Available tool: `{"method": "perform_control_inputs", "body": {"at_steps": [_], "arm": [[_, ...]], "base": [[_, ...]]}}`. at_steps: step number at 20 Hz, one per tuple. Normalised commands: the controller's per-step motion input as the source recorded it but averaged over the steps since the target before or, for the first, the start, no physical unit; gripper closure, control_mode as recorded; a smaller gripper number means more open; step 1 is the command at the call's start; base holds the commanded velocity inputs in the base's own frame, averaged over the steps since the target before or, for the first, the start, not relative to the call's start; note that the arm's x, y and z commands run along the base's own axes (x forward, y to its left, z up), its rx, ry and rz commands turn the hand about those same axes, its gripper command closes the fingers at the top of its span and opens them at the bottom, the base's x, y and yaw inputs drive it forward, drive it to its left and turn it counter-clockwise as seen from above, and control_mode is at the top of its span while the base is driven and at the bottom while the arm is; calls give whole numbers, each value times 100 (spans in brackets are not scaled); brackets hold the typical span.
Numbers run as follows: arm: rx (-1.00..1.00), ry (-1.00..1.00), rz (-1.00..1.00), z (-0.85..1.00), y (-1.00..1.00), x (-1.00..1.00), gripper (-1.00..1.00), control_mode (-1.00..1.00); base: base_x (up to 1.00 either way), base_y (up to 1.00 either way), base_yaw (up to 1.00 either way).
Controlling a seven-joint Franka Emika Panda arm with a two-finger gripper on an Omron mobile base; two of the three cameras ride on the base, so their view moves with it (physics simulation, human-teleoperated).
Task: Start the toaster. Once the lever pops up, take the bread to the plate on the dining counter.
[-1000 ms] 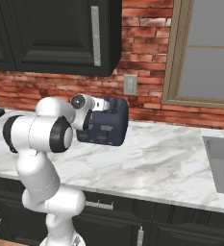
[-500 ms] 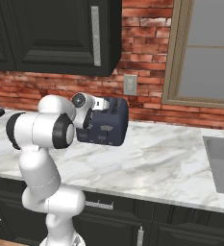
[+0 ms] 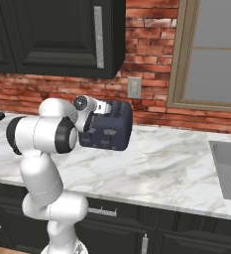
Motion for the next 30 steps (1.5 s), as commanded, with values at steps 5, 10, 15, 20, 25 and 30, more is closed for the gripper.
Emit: {"method": "perform_control_inputs", "body": {"at_steps": [5,10,15,20,25,30], "arm": [[1,0,0,0,-7,1,-100,-100],[0,0,0,0,-1,1,-100,-100],[0,0,0,0,0,0,-100,-100],[0,0,0,-3,0,0,-100,-100],[-1,0,0,-5,0,0,-100,-100],[0,0,0,-4,0,0,-100,-100]], "base": [[0,0,0],[0,0,0],[0,0,0],[0,0,0],[0,0,0],[0,0,0]]}}
